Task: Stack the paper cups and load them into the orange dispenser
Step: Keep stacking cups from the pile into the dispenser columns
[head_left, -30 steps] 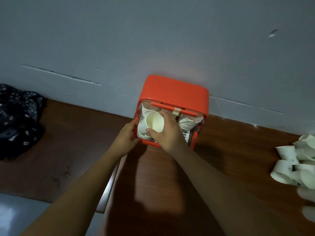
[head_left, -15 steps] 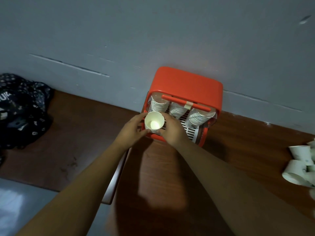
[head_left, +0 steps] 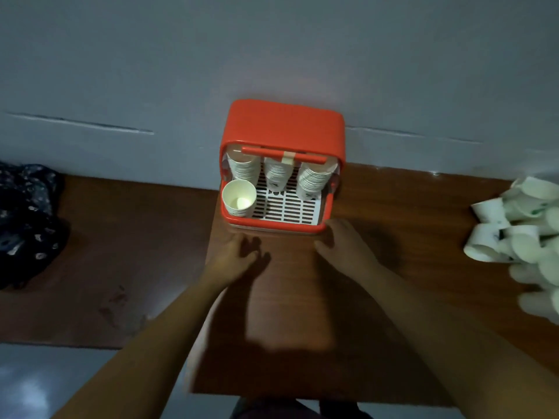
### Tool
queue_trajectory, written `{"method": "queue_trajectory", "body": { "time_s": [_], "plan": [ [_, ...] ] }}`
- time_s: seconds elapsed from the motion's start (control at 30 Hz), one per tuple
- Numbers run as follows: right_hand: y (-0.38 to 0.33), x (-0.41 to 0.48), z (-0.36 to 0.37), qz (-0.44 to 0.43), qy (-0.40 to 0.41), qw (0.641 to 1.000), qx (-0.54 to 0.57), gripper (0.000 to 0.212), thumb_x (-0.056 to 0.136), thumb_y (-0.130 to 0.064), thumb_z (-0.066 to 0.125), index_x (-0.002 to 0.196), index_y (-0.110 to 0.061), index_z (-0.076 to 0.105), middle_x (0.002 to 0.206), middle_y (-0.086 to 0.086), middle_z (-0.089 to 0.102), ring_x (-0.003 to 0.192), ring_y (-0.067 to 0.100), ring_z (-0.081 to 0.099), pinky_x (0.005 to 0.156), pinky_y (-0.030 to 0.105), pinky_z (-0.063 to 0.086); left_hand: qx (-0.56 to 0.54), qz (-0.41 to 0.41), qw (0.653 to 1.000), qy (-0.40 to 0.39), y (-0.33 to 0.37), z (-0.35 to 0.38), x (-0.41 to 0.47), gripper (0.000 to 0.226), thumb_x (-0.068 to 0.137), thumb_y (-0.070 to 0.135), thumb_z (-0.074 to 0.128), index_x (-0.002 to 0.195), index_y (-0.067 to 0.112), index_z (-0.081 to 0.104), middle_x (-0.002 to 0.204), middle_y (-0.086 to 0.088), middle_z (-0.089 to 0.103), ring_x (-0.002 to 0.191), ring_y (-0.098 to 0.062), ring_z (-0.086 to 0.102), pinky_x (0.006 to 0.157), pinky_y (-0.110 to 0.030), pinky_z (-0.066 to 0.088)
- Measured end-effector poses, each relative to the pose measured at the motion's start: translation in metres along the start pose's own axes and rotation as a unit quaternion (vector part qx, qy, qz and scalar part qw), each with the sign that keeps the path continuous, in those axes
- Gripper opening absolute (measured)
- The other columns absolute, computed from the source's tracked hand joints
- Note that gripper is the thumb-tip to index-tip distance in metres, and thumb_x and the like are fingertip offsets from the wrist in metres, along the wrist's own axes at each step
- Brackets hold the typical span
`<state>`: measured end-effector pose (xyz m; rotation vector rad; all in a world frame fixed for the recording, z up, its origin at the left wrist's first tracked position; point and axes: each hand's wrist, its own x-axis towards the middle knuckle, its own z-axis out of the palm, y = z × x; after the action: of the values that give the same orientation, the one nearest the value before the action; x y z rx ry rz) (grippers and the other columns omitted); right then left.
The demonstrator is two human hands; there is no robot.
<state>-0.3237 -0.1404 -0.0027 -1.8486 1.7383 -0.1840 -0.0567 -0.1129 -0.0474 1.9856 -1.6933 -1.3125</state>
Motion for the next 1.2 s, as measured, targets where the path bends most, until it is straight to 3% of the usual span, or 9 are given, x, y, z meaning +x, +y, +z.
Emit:
{"method": "queue_trajectory", "body": {
  "time_s": [0.13,0.27,0.4,0.57,0.73,0.83,0.93,1.1,1.2],
  "plan": [
    [0.087,-0.033,-0.043,0.108,0.000,0.993,-0.038,0.065,0.090,-0.040,0.063,0.143,-0.010,0.042,0.148,0.015,0.041,0.139,0.027,0.036,0.112,0.042,0.035,0.041,0.084,0.995,-0.044,0.065,0.043,0.009,0.024,0.091,0.022,0.067,0.112,0.012,0.061,0.108,-0.006,0.065,0.099,-0.025,0.062,0.081,-0.028,0.044],
    [0.163,-0.064,-0.094,0.163,0.047,0.984,-0.048,0.065,0.090,-0.041,0.064,0.143,-0.009,0.043,0.146,0.017,0.040,0.132,0.031,0.043,0.106,0.042,0.040,0.072,0.170,0.981,-0.052,0.151,0.091,0.022,0.025,0.090,0.021,0.070,0.109,0.006,0.064,0.100,-0.003,0.059,0.089,-0.017,0.053,0.070,-0.019,0.029],
    [0.230,-0.088,-0.142,0.191,0.107,0.974,-0.048,0.059,0.089,-0.035,0.065,0.136,-0.004,0.048,0.135,0.019,0.049,0.123,0.033,0.050,0.099,0.043,0.043,0.095,0.213,0.968,-0.094,0.230,0.147,0.044,0.024,0.091,0.026,0.067,0.109,0.010,0.062,0.104,-0.006,0.058,0.098,-0.025,0.057,0.077,-0.025,0.035],
    [0.313,-0.097,-0.198,0.206,0.161,0.964,-0.035,0.053,0.083,-0.028,0.070,0.127,-0.004,0.054,0.121,0.017,0.053,0.112,0.032,0.053,0.091,0.038,0.043,0.095,0.195,0.968,-0.124,0.319,0.225,0.073,0.019,0.093,0.034,0.064,0.101,0.017,0.059,0.104,-0.005,0.059,0.094,-0.023,0.057,0.076,-0.029,0.039],
    [0.382,-0.088,-0.231,0.198,0.149,0.967,-0.067,0.070,0.077,-0.037,0.076,0.135,-0.010,0.047,0.132,0.014,0.048,0.122,0.030,0.046,0.099,0.043,0.042,0.067,0.156,0.979,-0.110,0.382,0.310,0.100,0.022,0.090,0.038,0.064,0.097,0.018,0.061,0.105,-0.006,0.062,0.094,-0.023,0.060,0.076,-0.030,0.040],
    [0.407,-0.076,-0.231,0.175,0.105,0.976,-0.076,0.083,0.076,-0.045,0.076,0.144,-0.014,0.038,0.145,0.013,0.040,0.131,0.031,0.040,0.106,0.044,0.038,0.058,0.099,0.987,-0.115,0.401,0.353,0.115,0.050,0.087,0.053,0.061,0.111,0.010,0.064,0.112,-0.008,0.065,0.103,-0.025,0.061,0.084,-0.035,0.048],
    [0.419,-0.066,-0.224,0.143,0.081,0.980,-0.116,0.088,0.076,-0.052,0.074,0.146,-0.015,0.034,0.145,0.012,0.040,0.129,0.032,0.043,0.105,0.043,0.039,0.068,0.064,0.989,-0.116,0.404,0.385,0.128,0.084,0.067,0.081,0.050,0.114,0.013,0.066,0.112,-0.007,0.069,0.104,-0.027,0.064,0.091,-0.044,0.053],
    [0.429,-0.057,-0.210,0.110,0.070,0.979,-0.156,0.073,0.083,-0.038,0.070,0.142,-0.011,0.037,0.138,0.011,0.044,0.121,0.030,0.048,0.098,0.040,0.043,0.143,0.040,0.983,-0.109,0.402,0.409,0.132,0.067,0.082,0.058,0.067,0.126,0.007,0.056,0.127,-0.014,0.061,0.115,-0.034,0.058,0.098,-0.042,0.047],
    [0.428,-0.054,-0.206,0.105,0.078,0.979,-0.155,0.076,0.081,-0.037,0.071,0.143,-0.011,0.035,0.135,0.013,0.043,0.119,0.030,0.047,0.096,0.040,0.045,0.107,0.008,0.987,-0.116,0.398,0.413,0.130,0.059,0.085,0.049,0.068,0.125,0.009,0.053,0.125,-0.011,0.062,0.112,-0.031,0.059,0.092,-0.038,0.047]
  ]
}}
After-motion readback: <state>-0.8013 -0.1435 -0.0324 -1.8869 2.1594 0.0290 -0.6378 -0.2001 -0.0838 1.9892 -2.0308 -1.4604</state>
